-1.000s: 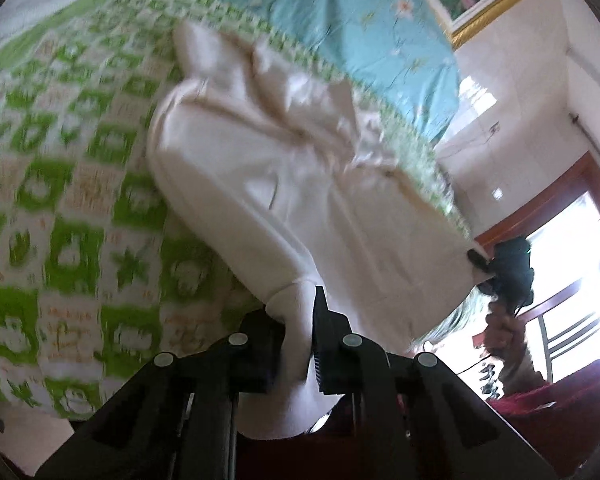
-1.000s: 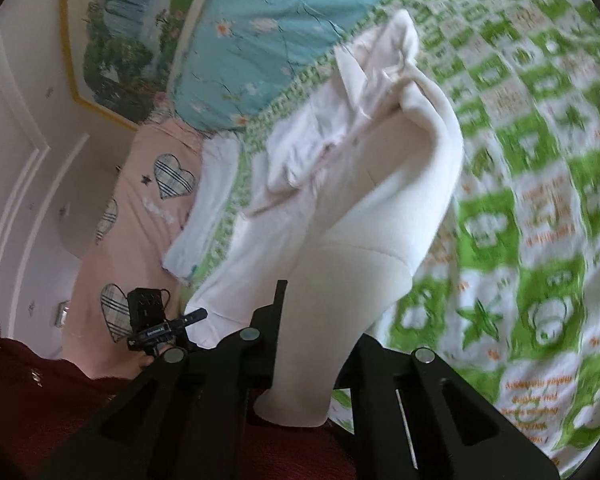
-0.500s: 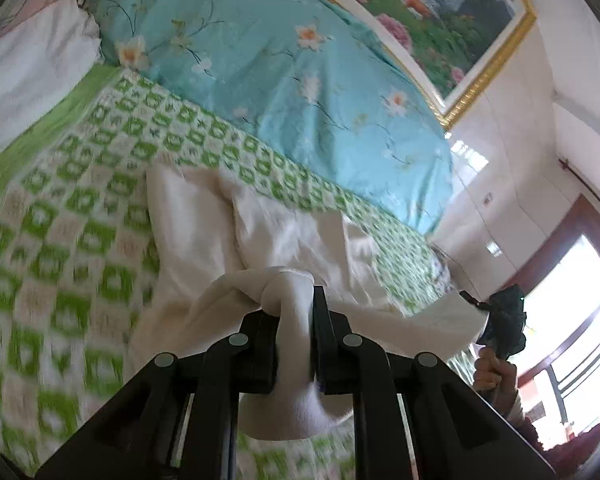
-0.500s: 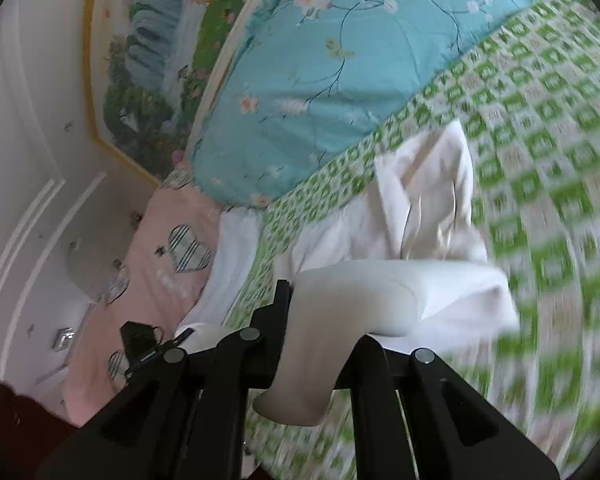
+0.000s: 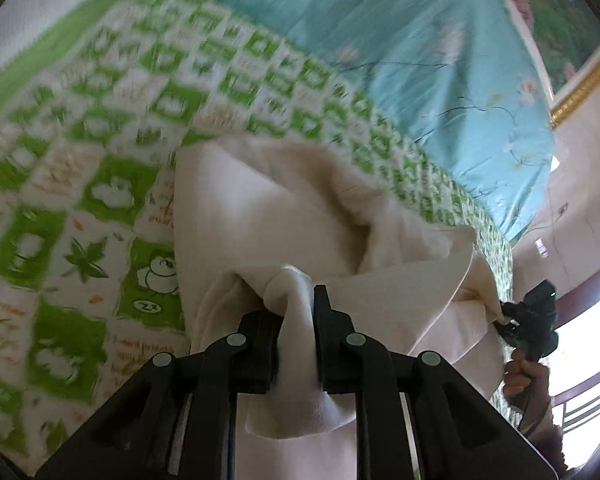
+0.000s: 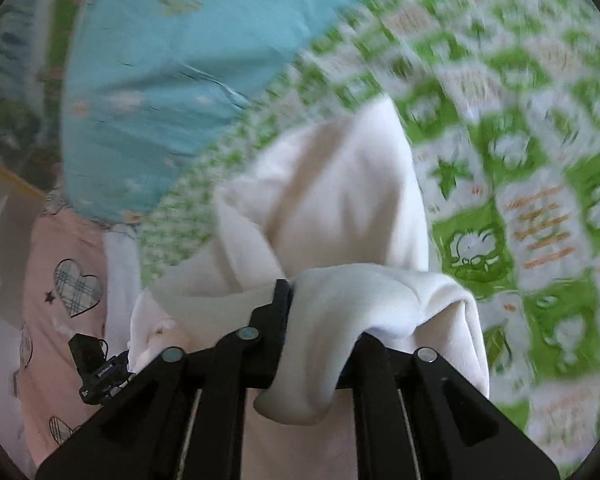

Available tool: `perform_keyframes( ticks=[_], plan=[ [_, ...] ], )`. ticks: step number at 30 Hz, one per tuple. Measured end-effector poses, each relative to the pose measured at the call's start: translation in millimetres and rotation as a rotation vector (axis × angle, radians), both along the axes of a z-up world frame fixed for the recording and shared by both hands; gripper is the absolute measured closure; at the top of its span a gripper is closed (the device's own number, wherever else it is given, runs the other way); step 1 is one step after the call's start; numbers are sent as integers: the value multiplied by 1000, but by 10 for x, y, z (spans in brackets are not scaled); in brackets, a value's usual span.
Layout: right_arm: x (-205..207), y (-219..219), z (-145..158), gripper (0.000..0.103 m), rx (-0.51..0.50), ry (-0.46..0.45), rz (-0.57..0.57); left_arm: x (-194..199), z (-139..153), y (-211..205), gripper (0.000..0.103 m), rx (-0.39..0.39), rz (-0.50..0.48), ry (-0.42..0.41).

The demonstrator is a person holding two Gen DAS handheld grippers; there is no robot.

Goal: Fold large clothes

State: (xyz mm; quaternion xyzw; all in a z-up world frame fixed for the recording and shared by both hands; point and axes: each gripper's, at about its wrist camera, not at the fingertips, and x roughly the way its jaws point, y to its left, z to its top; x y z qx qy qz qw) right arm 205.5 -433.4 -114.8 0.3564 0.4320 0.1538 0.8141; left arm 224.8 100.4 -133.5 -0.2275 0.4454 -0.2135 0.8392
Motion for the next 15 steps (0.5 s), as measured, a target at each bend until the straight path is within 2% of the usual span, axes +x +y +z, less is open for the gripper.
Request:
perform_keyframes(
  ticks=[2,3,4,5,6,7,9,11,13,14,15],
  plan=[
    [24,-30,-61,86,38,5,-2,-14,-21,63,82,-37,-2,3],
    [8,-58,-52,81,65,-6,-2,-53,-1,91,78,-41,-1,-2],
    [-26,-87,-23,70,90,-16,-1,-108,36,123,75,-38,2,-14],
    [-70,-117,18,62,101,-28,-5,-201,91,155,63,-16,20,-30],
    [-130,-152,83,43,101,-51,-17,-299,144,180,51,12,42,-42],
    [-232,-194,185,31,82,-82,-39,-406,198,192,49,20,50,-61],
    [-432,-239,379,31,51,-147,-59,-675,306,151,49,-9,12,-95],
    [-652,-155,552,32,19,-223,-14,-858,354,-3,49,-27,-45,-107],
    [-736,64,590,35,-15,-241,94,-960,324,-262,49,-47,-136,-95],
    [-750,259,572,37,-56,-226,181,-969,265,-474,49,-58,-203,-74],
    [-737,468,535,41,-121,-202,261,-964,250,-593,49,-55,-231,-66]
  ],
)
